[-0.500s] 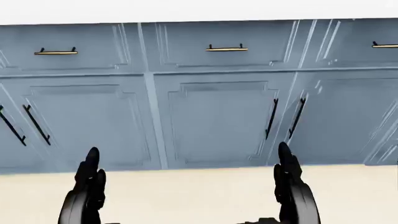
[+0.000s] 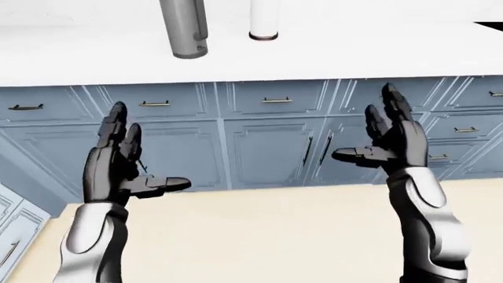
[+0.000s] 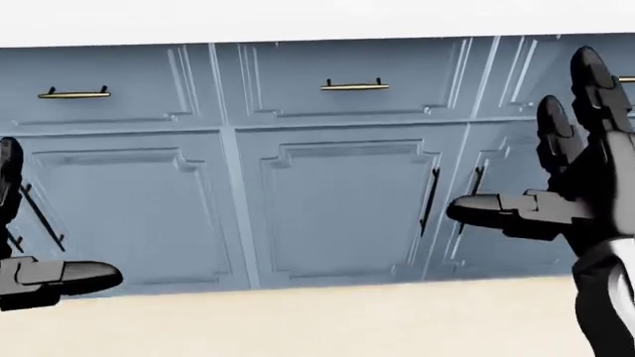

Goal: Press the button to open the lid of the electric kettle.

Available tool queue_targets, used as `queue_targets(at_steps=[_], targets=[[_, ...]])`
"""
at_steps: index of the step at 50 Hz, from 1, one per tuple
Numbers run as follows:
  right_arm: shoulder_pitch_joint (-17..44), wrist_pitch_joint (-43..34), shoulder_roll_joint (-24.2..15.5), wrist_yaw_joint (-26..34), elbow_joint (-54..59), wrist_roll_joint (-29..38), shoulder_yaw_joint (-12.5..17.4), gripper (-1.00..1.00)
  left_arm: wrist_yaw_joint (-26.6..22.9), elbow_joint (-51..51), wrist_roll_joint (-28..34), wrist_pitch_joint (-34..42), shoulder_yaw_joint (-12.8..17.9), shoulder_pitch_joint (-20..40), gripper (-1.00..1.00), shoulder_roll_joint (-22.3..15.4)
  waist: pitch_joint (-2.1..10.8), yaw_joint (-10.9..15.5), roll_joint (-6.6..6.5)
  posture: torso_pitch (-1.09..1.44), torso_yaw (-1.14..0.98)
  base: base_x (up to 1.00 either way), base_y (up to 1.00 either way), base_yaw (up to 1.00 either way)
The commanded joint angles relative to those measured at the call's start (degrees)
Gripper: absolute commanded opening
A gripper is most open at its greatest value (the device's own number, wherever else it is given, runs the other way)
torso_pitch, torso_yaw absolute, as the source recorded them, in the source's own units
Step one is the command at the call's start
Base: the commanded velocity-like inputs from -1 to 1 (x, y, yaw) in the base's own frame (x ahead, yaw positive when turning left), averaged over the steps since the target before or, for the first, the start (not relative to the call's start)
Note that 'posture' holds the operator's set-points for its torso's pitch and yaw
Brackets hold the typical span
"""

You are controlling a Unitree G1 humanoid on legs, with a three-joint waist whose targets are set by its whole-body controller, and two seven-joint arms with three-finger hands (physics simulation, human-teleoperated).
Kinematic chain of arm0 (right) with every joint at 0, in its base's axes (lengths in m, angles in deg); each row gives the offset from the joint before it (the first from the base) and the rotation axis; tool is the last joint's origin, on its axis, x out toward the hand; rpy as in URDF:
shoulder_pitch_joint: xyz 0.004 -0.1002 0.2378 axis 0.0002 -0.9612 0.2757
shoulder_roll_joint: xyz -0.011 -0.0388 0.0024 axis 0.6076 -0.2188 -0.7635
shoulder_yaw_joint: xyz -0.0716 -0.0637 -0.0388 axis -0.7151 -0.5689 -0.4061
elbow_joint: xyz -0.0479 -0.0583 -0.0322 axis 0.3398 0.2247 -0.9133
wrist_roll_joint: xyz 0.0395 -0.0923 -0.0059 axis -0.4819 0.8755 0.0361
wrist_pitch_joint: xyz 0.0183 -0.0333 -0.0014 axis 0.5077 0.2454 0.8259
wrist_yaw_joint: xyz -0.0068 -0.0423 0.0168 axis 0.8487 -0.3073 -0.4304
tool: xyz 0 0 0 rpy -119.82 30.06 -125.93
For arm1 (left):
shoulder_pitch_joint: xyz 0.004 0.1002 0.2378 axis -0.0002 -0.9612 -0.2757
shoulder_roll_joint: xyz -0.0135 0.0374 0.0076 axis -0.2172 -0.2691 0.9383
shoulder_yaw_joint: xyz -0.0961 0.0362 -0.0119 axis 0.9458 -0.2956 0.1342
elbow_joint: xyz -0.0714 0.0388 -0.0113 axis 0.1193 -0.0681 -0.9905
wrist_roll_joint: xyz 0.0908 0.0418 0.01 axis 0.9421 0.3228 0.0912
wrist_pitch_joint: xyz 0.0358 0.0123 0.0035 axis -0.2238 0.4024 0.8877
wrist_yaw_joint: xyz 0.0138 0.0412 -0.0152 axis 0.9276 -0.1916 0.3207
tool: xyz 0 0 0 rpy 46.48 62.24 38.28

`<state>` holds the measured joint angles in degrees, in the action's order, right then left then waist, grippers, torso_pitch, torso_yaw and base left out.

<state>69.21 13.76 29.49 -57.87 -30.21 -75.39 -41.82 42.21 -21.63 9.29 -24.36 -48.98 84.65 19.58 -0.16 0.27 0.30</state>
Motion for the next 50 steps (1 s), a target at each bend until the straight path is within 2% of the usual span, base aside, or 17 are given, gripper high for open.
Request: queue_targets(at_steps=[1,3,5,8,15,22,30,31,33,36,40,44,45,48,50], targets=[[2.33,-0.84,-1.75,-0.99,-1.78,-2.45,1.04,1.00,0.44,3.25,-1.82,2.69,1.72,2.16,1.00,-2.17,0.71,-0.01,-0.08,0.00,0.00,0.00,0.00,0.00],[4.07,-2.50,-3.67,-2.00,-2.53,-4.32,2.39,1.00,1.01,5.73,-3.68,6.53,4.78,4.45,1.00,-4.80,0.61,-0.05,-0.18,0.00,0.00,0.00,0.00,0.00],[5.62,-3.13,-5.44,-2.85,-2.18,-5.73,3.53,1.00,1.15,6.26,-4.44,7.18,6.52,4.97,1.00,-6.33,0.22,-0.05,-0.22,0.00,0.00,0.00,0.00,0.00],[8.13,-3.88,-8.44,-4.16,-0.62,-8.28,5.46,1.00,1.18,4.10,-4.83,5.66,8.19,5.04,1.00,-7.51,-0.40,-0.05,-0.29,0.00,0.00,0.00,0.00,0.00],[10.37,-2.80,-13.38,-6.04,2.85,-11.47,7.48,1.00,2.68,4.86,-8.46,8.25,12.76,6.75,1.00,-12.11,-0.89,-0.08,-0.29,0.00,0.00,0.00,0.00,0.00],[10.44,-2.93,-14.97,-6.54,2.34,-12.62,7.47,1.00,3.68,5.04,-8.96,8.52,11.54,6.72,1.00,-12.44,-1.28,0.05,-0.15,0.00,0.00,0.00,0.00,0.00],[11.20,-4.27,-15.69,-7.35,0.58,-14.30,7.81,1.00,4.31,6.19,-10.46,10.15,12.76,7.58,1.00,-13.53,-1.52,0.03,-0.19,0.00,0.00,0.01,0.00,0.00],[11.05,-4.11,-15.69,-7.30,0.63,-14.26,7.78,1.00,4.40,6.34,-10.58,10.23,12.81,7.58,1.00,-13.59,-0.43,-0.09,-0.40,0.00,0.00,0.07,0.00,0.00],[11.15,-4.54,-15.79,-7.55,0.34,-14.57,7.82,1.00,4.44,6.52,-10.81,10.38,12.99,7.55,1.00,-13.75,-1.40,-0.19,-0.51,0.00,0.00,0.09,0.02,0.00],[11.03,-4.64,-15.80,-7.55,0.10,-14.79,7.81,1.00,4.44,6.50,-11.08,10.33,13.20,7.35,1.00,-13.84,-1.65,-0.33,-0.48,0.00,0.00,0.12,0.07,0.00],[11.04,-4.64,-15.94,-7.40,0.01,-14.99,7.84,1.00,4.50,6.36,-10.80,10.01,12.76,7.34,1.00,-13.86,-1.90,-0.48,-1.42,0.00,0.00,0.13,0.11,0.00],[12.01,-6.83,-16.65,-8.27,-1.47,-16.76,8.48,1.00,4.48,6.83,-11.37,10.77,13.63,7.60,1.00,-14.32,-2.27,-0.58,-3.57,0.00,0.00,0.17,0.21,0.00],[12.10,-6.94,-16.75,-8.41,-1.51,-16.95,8.50,1.00,4.54,6.83,-11.49,10.90,13.72,7.71,1.00,-14.43,-2.12,-0.62,-2.80,0.00,0.00,0.18,0.23,0.00],[12.03,-6.98,-16.88,-8.67,-1.69,-17.31,8.38,1.00,4.77,6.88,-11.72,11.06,13.62,7.88,1.00,-14.56,-1.99,-0.75,-2.80,0.00,0.00,0.17,0.22,0.00],[12.10,-7.03,-17.00,-8.82,-1.76,-17.47,8.36,1.00,4.84,6.91,-11.84,11.13,13.63,7.93,1.00,-14.69,-1.61,-0.68,-2.00,0.00,0.00,0.17,0.23,0.00]])
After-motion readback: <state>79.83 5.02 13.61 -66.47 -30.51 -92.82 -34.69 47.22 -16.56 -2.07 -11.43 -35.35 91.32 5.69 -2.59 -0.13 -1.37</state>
